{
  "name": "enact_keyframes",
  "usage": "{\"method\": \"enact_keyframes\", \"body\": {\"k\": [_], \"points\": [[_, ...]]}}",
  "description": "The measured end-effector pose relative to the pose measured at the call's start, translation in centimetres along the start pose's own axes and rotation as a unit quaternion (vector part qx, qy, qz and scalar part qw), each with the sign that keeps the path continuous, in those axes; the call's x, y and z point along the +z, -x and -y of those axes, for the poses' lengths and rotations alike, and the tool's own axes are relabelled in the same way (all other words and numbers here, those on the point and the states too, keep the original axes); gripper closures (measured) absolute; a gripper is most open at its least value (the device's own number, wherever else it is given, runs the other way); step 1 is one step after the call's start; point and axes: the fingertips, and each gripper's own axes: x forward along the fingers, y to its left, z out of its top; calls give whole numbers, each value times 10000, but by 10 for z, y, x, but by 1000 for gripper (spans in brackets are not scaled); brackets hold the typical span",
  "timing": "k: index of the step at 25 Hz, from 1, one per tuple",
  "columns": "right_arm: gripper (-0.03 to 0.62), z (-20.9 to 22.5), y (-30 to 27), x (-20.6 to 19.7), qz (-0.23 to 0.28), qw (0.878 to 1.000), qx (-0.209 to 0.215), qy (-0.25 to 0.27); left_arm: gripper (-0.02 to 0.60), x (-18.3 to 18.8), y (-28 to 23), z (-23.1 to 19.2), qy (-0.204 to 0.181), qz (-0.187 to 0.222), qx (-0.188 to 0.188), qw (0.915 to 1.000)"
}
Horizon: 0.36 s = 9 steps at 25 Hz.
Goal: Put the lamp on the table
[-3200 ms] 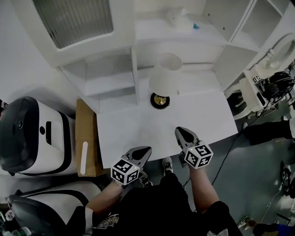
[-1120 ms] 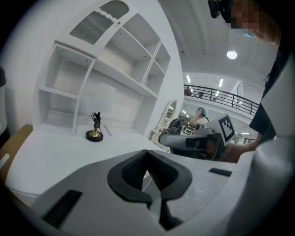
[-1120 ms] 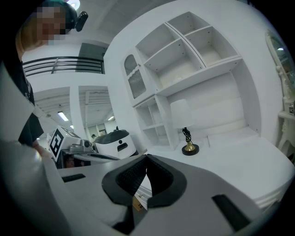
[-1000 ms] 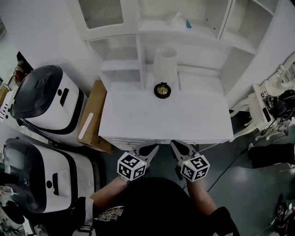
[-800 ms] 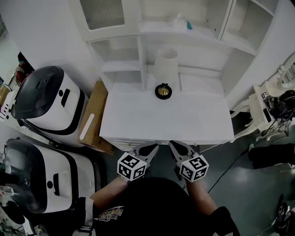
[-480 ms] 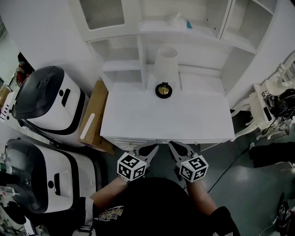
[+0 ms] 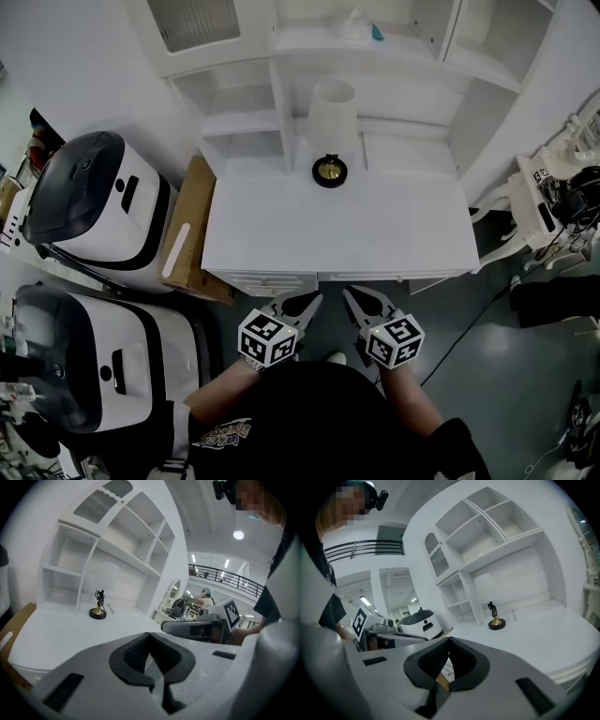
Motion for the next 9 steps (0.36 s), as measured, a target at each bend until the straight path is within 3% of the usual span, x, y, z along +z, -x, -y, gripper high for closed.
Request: {"method": "enact_keyframes", "body": {"k": [9], "points": [[569,6,13,2,39,10000,-37,-31,575,2,-4,12,-50,7,-13,10000]]}}
